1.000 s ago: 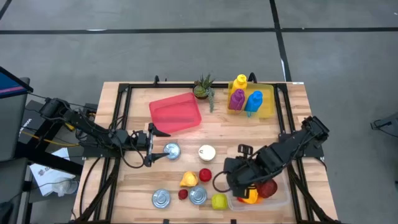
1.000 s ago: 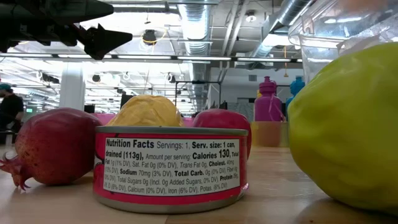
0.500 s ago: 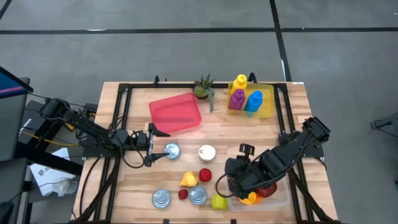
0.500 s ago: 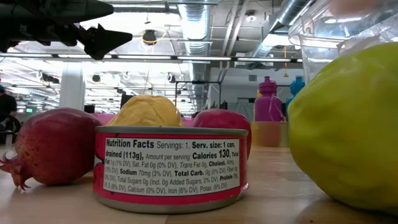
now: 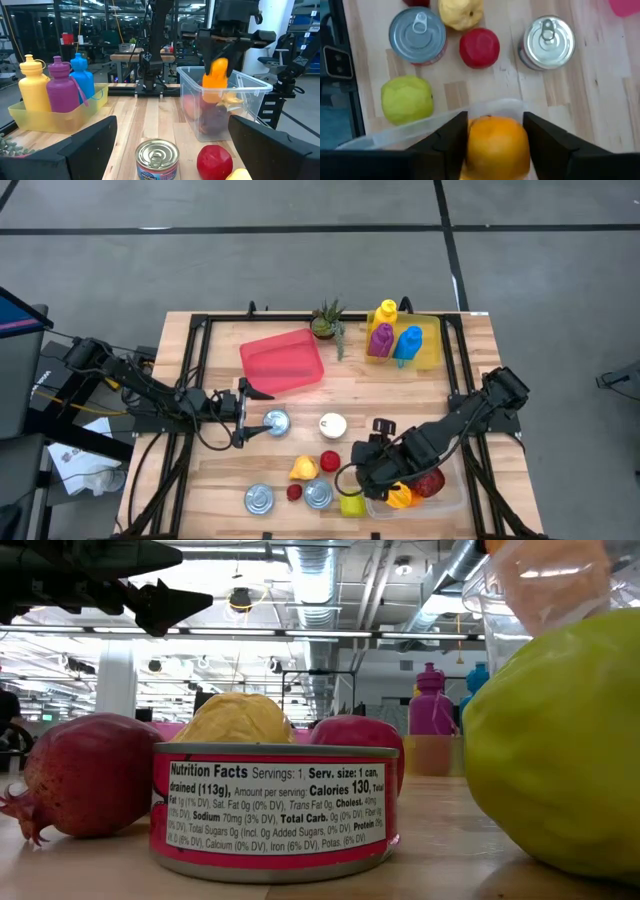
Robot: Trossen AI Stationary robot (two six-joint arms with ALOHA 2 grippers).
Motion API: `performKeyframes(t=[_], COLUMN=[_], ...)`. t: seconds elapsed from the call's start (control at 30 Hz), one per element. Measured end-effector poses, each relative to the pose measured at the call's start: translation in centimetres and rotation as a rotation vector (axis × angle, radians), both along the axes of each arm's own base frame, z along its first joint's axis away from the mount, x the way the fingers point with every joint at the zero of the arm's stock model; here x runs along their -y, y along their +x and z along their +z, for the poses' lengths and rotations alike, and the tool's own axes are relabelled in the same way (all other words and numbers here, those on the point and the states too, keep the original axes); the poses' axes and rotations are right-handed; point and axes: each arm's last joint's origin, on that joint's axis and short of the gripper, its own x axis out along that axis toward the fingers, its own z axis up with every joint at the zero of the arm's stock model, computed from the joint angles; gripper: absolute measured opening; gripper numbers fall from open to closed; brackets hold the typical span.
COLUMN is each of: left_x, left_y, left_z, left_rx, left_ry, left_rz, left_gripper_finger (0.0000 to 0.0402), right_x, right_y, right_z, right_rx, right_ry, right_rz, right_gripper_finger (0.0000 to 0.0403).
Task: Pick & Place Food Item
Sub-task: Put the yellow mango into the transparent bin, then put the red tomato into the transparent bin
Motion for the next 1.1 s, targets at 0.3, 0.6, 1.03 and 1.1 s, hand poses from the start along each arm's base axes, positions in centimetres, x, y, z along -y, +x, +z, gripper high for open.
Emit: performKeyframes(t=[0.3,0.6,1.03,1.1], left_x=[0.0,0.0,0.0,0.0], left_y=[0.0,0.0,0.0,0.0], left_z=[0.0,0.0,-0.4,-0.4], left_rx=[-0.001,-0.003,-0.035,-0.037], left_ry=[0.000,-0.002,-0.008,-0.008], left_rz=[0.000,0.000,-0.001,-0.001], left_gripper_finger=[0.0376,0.0376,0.0376,0.0376], right_x=[0.7,1.5,2.3,2.4], right_y=[0.8,3.5,9.4,9.8], right_z=[1.7,2.3,-6.9,-8.3], right_rx=[0.030,0.194,-0.007,-0.052], right_ry=[0.059,0.028,-0.013,-0.018], right_rz=[0.029,0.097,0.169,0.177], right_gripper_finger=[0.0316,0.0349,0.0350,0.0350])
